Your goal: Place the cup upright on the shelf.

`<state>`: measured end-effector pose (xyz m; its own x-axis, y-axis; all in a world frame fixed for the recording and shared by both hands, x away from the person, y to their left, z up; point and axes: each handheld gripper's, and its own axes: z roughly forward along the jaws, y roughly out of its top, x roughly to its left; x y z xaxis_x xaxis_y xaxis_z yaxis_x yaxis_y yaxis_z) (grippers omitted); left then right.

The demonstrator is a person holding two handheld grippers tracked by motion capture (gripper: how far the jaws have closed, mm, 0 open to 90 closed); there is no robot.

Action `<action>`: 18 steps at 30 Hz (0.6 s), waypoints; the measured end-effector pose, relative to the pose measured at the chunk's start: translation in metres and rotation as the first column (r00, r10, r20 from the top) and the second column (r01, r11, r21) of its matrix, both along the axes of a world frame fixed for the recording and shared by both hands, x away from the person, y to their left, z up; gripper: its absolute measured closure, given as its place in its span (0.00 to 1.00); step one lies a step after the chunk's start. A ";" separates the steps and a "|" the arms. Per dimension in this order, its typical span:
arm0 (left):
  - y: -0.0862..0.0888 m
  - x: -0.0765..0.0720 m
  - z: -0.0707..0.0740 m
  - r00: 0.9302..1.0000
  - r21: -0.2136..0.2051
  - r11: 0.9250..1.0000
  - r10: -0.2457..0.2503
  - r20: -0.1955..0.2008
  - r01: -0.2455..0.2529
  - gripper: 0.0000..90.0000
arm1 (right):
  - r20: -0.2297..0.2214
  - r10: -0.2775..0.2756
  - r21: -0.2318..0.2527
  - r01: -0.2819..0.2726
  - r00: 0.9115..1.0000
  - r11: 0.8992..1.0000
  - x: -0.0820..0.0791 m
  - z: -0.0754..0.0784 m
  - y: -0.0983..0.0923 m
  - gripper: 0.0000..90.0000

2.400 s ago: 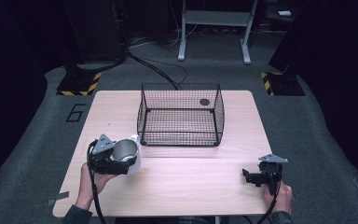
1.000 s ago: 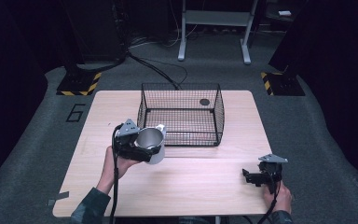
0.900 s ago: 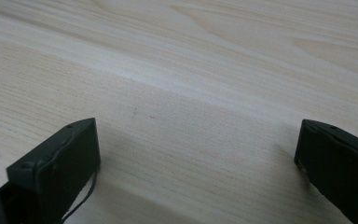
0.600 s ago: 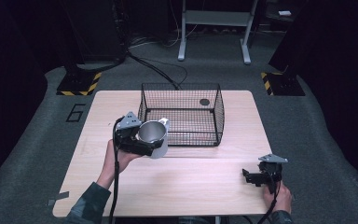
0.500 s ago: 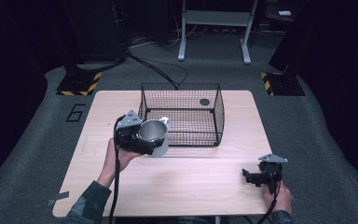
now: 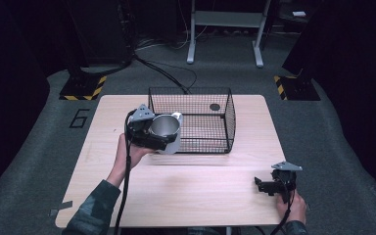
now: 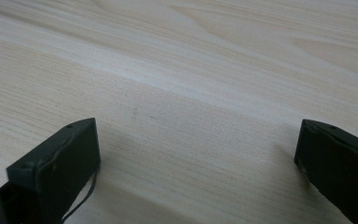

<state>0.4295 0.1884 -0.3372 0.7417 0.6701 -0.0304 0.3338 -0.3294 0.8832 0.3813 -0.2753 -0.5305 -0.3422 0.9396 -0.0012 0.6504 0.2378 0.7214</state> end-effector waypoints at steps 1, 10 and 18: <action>0.000 0.000 0.000 1.000 0.000 1.000 0.000 0.000 0.000 0.07 | 0.000 0.000 0.000 0.000 1.000 1.000 0.000 0.000 0.000 0.00; -0.004 0.015 0.004 1.000 0.001 1.000 0.014 0.008 -0.014 0.07 | 0.001 -0.005 0.007 0.004 1.000 1.000 0.000 0.000 0.001 0.00; -0.010 0.026 0.007 0.999 0.009 1.000 0.029 0.018 -0.029 0.07 | 0.001 -0.004 0.007 0.004 1.000 1.000 0.000 0.000 0.001 0.00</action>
